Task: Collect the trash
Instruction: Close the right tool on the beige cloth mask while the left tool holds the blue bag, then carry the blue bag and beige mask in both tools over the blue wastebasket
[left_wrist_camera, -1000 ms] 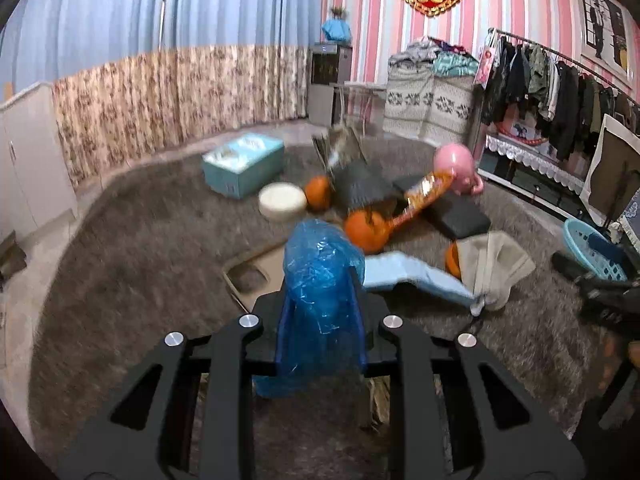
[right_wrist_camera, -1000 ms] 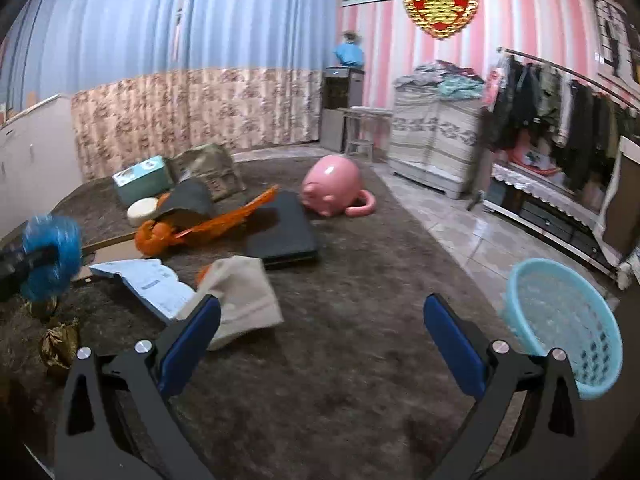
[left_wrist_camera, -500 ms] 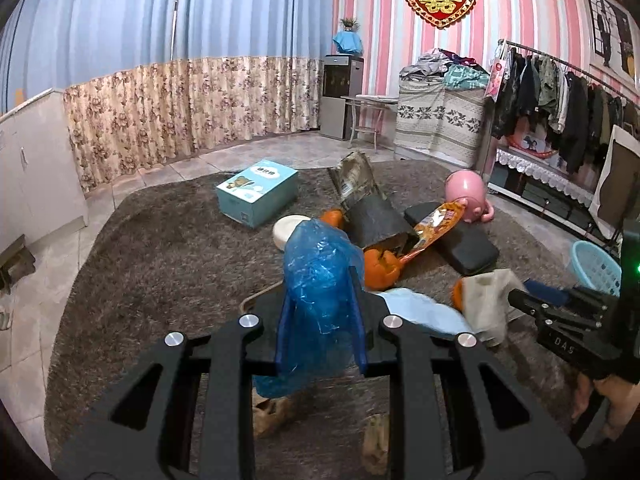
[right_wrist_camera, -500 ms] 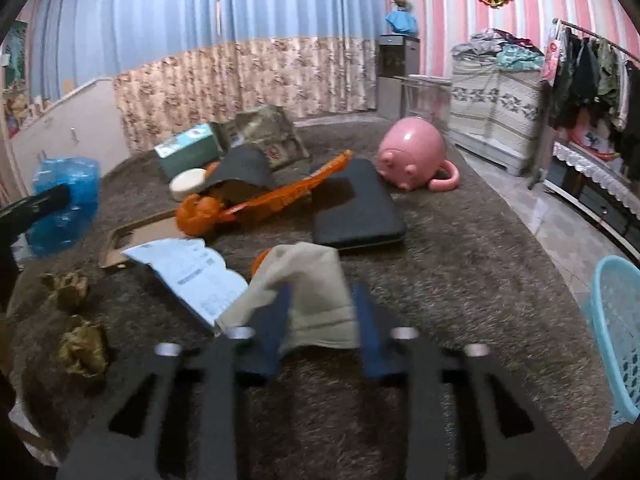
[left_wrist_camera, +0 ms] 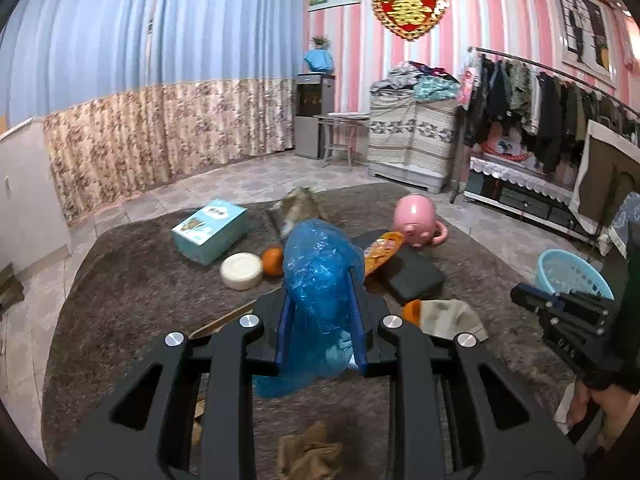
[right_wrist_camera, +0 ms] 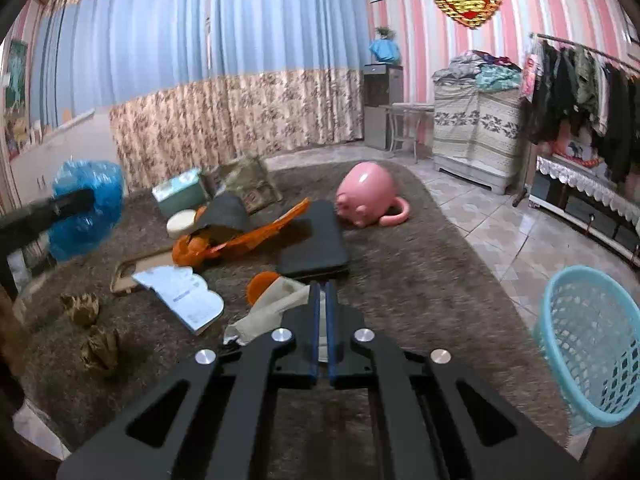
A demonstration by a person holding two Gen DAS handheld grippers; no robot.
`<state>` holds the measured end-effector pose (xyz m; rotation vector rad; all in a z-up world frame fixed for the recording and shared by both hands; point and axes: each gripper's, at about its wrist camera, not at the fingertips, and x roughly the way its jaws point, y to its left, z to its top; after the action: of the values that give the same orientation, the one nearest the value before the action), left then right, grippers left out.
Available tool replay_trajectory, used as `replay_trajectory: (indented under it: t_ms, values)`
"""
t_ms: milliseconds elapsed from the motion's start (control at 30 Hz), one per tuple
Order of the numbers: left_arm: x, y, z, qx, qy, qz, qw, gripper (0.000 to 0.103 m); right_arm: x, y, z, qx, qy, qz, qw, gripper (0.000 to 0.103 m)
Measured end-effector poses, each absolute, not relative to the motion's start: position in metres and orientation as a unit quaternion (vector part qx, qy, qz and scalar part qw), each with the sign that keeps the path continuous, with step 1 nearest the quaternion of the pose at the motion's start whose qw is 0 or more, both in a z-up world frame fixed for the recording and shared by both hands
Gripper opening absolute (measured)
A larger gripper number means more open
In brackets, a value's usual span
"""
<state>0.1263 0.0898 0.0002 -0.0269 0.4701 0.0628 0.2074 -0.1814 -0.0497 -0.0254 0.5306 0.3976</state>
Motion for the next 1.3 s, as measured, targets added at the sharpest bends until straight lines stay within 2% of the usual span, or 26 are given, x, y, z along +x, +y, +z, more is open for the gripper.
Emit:
replay_trajectory:
  t_ms: [100,233,267,300,333,367,567,633,700,867,1000,1300]
  values:
    - [0.132,0.072,0.003,-0.007,0.23,0.014,0.973,0.023,0.205,-0.204,-0.041,-0.002,0.252,0.178,0.951,0.003]
    - [0.133,0.057,0.002,-0.014,0.23,0.001,0.973,0.023,0.212,-0.216,-0.046,0.003,0.282,0.178,0.943,0.005]
    - [0.133,0.055,-0.001,-0.015,0.232,-0.001,0.973,0.023,0.215,-0.216,-0.05,0.005,0.288,0.18,0.94,0.018]
    - [0.134,0.053,-0.002,-0.013,0.235,-0.001,0.972,0.023,0.217,-0.214,-0.055,0.009,0.295,0.182,0.938,0.056]
    - [0.134,0.052,-0.004,-0.012,0.238,0.0,0.971,0.023,0.218,-0.212,-0.058,0.011,0.297,0.181,0.938,0.075]
    - [0.133,0.053,-0.008,-0.011,0.242,0.001,0.97,0.023,0.219,-0.208,-0.063,0.011,0.293,0.179,0.939,0.081]
    - [0.132,0.074,-0.025,-0.015,0.255,0.018,0.967,0.023,0.235,-0.178,-0.088,0.008,0.326,0.206,0.922,0.08]
    - [0.132,0.083,-0.029,-0.022,0.261,0.026,0.965,0.023,0.241,-0.163,-0.096,0.004,0.336,0.22,0.916,0.074]
    - [0.131,0.088,-0.031,-0.024,0.262,0.034,0.964,0.023,0.244,-0.152,-0.105,-0.007,0.351,0.238,0.906,0.038]
    - [0.13,0.091,-0.027,-0.026,0.255,0.04,0.966,0.023,0.236,-0.147,-0.112,-0.036,0.347,0.241,0.906,0.011]
    - [0.13,0.083,-0.018,-0.029,0.247,0.033,0.968,0.023,0.219,-0.17,-0.085,-0.013,0.305,0.23,0.924,0.005]
    - [0.138,0.03,0.012,-0.015,0.213,-0.011,0.977,0.023,0.186,-0.241,-0.028,-0.009,0.238,0.167,0.957,0.004]
